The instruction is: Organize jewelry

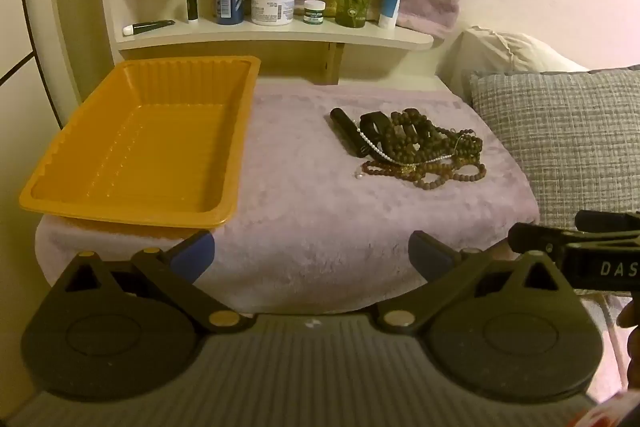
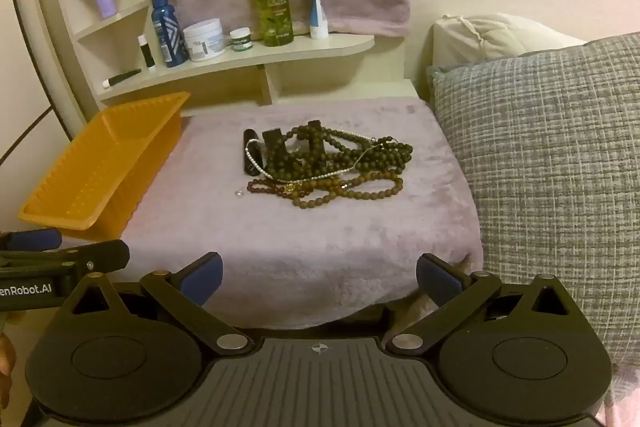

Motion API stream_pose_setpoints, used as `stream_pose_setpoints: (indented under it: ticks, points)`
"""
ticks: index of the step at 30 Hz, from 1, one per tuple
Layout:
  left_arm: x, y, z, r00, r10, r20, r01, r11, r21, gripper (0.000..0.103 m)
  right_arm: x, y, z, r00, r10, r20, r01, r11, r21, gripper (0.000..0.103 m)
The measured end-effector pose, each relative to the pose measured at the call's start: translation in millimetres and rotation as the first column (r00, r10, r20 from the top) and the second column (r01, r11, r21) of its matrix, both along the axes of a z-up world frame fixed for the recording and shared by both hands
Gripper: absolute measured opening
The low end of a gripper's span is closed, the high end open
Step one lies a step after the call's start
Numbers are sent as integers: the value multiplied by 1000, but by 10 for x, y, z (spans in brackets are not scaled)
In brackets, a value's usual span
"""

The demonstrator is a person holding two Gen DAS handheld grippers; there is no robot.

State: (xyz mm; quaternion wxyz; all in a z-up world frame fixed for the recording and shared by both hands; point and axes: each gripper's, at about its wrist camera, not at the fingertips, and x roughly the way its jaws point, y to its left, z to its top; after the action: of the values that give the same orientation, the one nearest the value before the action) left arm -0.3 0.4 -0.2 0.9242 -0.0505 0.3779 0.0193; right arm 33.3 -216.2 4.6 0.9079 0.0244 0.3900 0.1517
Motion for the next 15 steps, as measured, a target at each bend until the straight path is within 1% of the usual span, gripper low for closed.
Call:
stream_pose_setpoints:
  ticks: [1,3,6,7,10,15]
  points:
    - [2,5,-3,1000,-1,-4,1,1000,-8,102,0,-1,-6,1000,2,-1,-2,1000,20,103]
    - [10,19,-7,1000,-1,-11,1,1000,-28,102,-1,4,-10,1000,3,0,-3,1000,22,103]
    - [56,-28,32,1000,5,-26,-5,1000,-12,102,0,13,-17,1000,3,3,-3,1000,22,103]
    - [72,18,48,1000,0,-28,-1,1000,-27,102,-12,11,-8,1000,0,5,0,1000,19,102]
    - [23,2,32,1000,-3,0,3,1000,-21,102,-16,-8,-8,1000,-2,10,2,1000,20,103]
    - [-3,4,15,1000,-7,9,8,1000,-27,102,-19,7,-22,1000,-14,8,14,1000,13,102]
